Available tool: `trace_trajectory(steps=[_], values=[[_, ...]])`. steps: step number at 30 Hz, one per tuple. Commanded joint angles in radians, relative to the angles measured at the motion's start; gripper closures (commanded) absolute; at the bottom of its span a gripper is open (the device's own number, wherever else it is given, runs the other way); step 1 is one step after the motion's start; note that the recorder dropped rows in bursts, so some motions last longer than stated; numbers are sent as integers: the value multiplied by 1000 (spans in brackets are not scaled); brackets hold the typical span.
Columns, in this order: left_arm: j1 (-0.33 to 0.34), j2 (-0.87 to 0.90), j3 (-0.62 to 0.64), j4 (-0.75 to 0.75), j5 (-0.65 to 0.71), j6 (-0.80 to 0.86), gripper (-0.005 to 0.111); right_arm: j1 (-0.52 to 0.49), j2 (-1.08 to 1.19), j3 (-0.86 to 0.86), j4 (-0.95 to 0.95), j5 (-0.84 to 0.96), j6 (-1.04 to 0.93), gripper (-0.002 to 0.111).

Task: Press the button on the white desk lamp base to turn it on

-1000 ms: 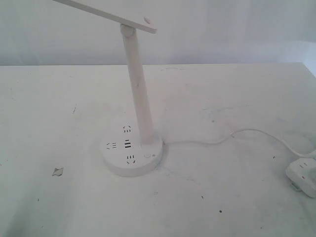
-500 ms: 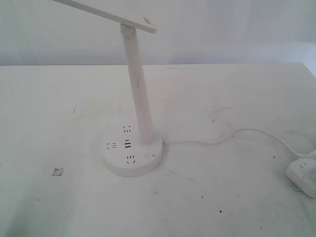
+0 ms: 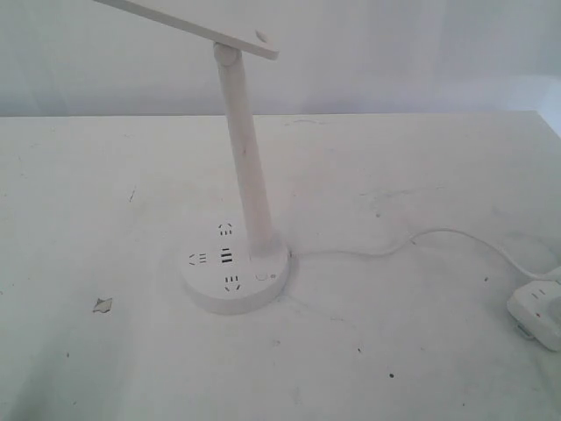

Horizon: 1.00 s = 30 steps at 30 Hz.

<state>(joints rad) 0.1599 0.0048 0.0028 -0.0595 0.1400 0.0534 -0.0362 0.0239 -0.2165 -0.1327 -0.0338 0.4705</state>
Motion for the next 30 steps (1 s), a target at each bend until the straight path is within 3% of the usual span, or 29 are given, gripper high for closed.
trace_trajectory(steps=[1,11,18,30], values=[[0,-5,-3,-8,-6,-2,106,129,127,-60,-134,-23,4,108],[0,-5,-3,-8,-6,-2,106,479,652,-122,-480,-220,41,108],[0,-5,-3,-8,-6,-2,106,758,1070,-301,-480,-86,-84,108],[0,-5,-3,-8,-6,-2,106,797,1427,-485,-359,-36,-133,108]])
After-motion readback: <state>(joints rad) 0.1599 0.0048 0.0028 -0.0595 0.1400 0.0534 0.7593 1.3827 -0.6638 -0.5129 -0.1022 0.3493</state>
